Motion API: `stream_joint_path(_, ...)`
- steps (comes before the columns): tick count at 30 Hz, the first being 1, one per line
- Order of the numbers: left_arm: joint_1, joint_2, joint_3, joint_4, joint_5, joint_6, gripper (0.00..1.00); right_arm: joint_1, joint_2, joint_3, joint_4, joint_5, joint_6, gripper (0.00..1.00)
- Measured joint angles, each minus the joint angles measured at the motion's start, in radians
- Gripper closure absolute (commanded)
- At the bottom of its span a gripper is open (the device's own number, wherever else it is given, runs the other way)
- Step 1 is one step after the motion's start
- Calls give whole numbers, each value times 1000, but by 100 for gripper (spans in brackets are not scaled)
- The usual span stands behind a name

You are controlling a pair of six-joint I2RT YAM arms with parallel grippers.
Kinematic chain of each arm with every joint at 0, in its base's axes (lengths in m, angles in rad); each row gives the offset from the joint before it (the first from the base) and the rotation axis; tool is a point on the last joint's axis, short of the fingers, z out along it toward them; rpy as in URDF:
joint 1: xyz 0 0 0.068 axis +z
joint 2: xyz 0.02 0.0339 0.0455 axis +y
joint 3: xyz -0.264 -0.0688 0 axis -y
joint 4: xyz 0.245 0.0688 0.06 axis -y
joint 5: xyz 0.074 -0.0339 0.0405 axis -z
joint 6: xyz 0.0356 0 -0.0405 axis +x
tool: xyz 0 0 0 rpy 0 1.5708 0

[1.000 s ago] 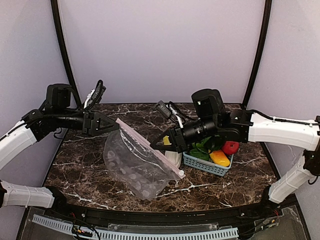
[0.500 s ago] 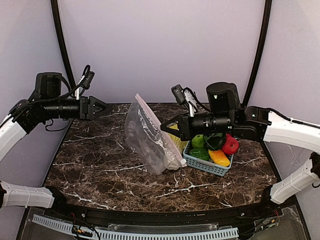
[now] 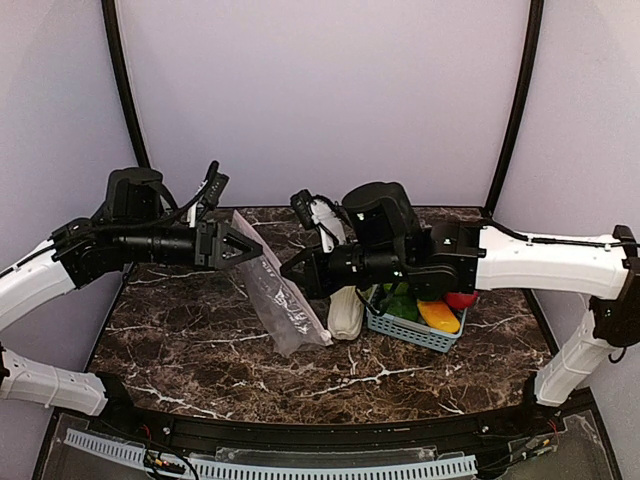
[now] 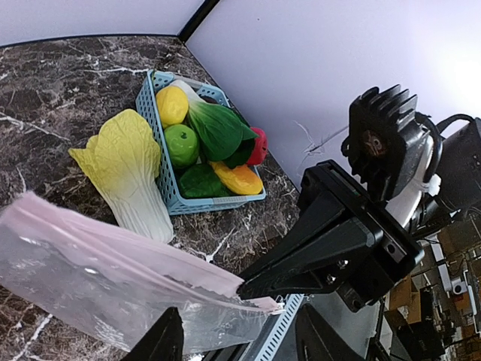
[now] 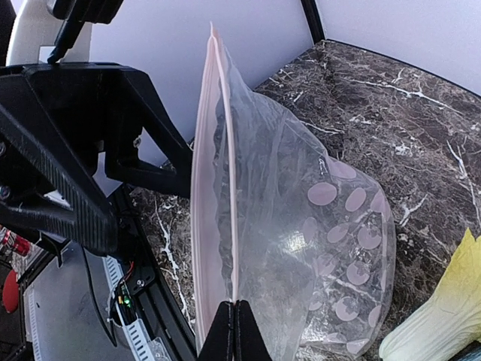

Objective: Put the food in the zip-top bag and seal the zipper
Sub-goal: Pass from the right arm to the left

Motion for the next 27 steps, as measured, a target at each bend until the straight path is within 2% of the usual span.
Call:
stream_joint_path(10,-31,-9,-126,69,-39,-106,52,21,62,44,9,29,21,100)
stream_joint_path(15,-31,-16,-135,64,-70,-119,53,27,62,56,24,30,20,100)
stream_joint_path(22,-32,-19,-143,92,-83,-137,53,32,70,56,30,29,19,100)
stream_joint_path(25,-32,-19,-151,109,-84,-145,47,34,80,56,30,29,19,100)
stream_joint_path(27,-32,-19,-153,116,-84,-153,49,35,87,56,30,25,19,100)
